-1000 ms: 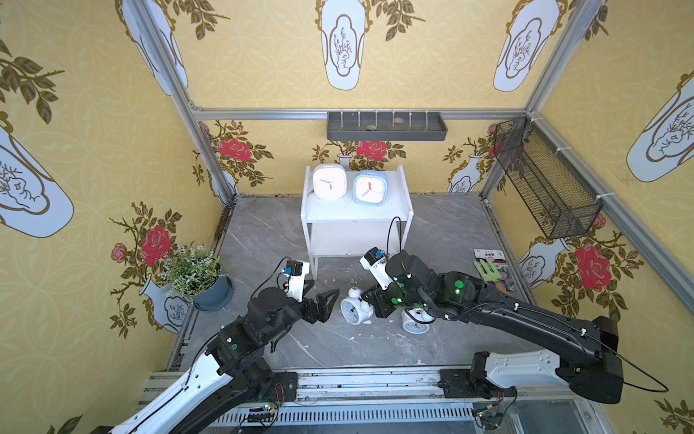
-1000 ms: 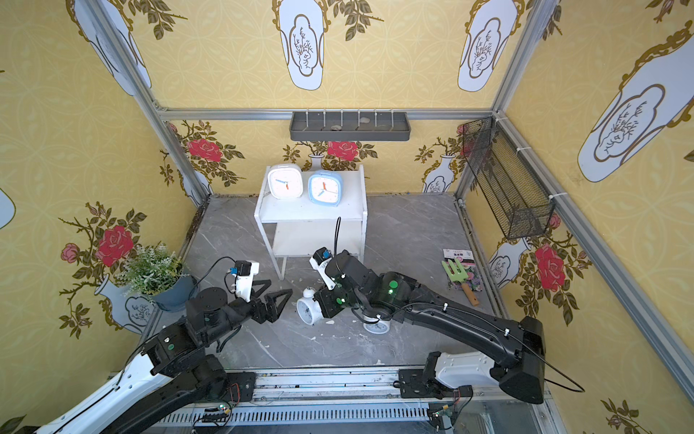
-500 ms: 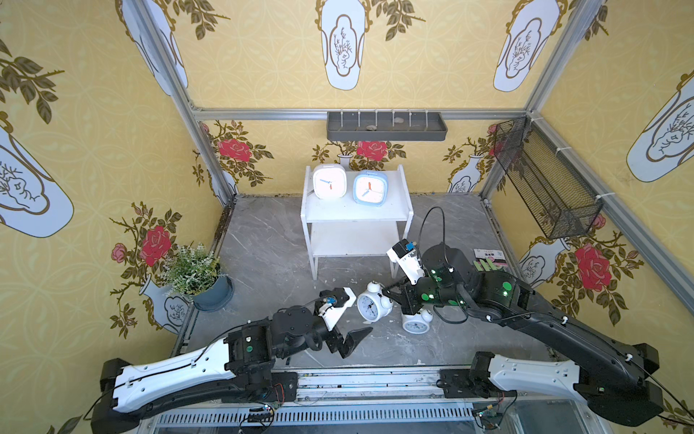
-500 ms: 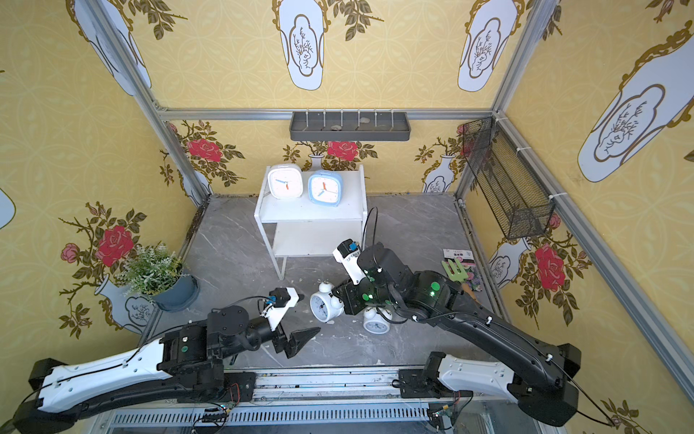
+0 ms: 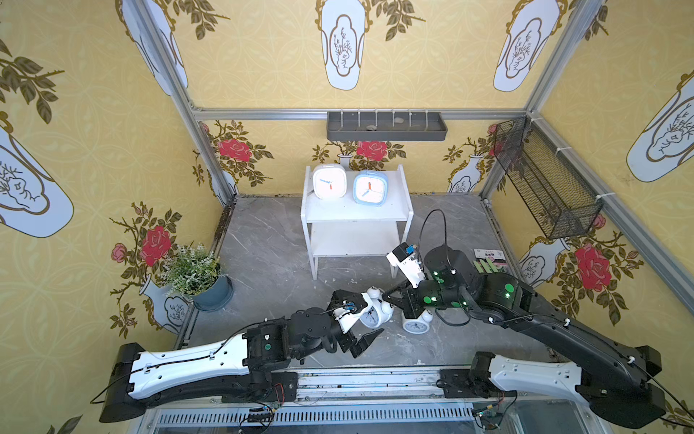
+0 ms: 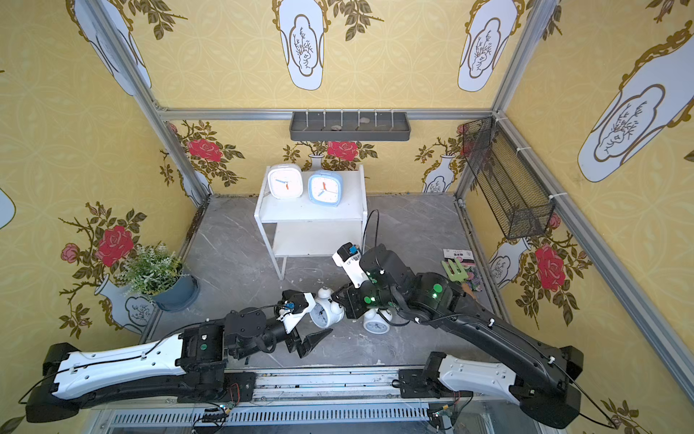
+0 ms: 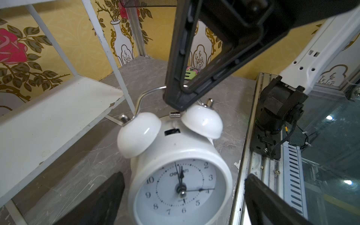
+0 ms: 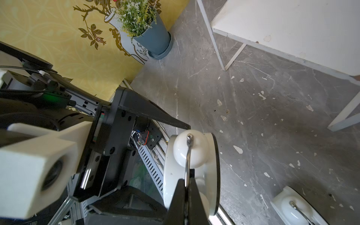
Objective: Place the alarm clocks on the shelf by style
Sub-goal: Pick up the alarm from the center of the board.
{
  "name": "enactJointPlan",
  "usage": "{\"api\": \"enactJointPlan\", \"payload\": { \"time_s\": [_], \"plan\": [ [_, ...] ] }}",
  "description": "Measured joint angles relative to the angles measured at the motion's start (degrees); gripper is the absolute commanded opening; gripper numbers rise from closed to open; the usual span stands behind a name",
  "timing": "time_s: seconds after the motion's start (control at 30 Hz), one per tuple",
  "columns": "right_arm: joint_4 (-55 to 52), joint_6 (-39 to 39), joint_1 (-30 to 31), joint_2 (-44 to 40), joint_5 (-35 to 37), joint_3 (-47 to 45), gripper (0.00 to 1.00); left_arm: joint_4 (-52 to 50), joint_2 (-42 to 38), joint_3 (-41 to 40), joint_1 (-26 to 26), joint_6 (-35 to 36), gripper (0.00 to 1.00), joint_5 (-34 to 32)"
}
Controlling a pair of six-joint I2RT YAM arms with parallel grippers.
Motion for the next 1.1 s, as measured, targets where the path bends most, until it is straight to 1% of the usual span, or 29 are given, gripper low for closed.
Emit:
{"api": "enactJointPlan", "payload": {
  "time_s": [0.17,0.27,0.6,1.1],
  "plan": [
    [0.2,0.0,0.0,0.8,-0.8,0.1,0.0,0.5,0.0,0.0,0.0,0.4,0.99,-0.9],
    [0.2,0.0,0.0,1.3,-1.3,0.3,0.0,0.6,0.2,0.0,0.0,0.7,0.94,-1.2],
    [1.9,0.0,0.0,1.7,-1.6,0.6,0.01,0.5,0.1,0.0,0.0,1.6,0.96,-2.4],
    [1.7,0.0,0.0,2.8,-1.9,1.8,0.01,-0.5,0.2,0.0,0.0,1.7,0.88,-4.0]
  ]
}}
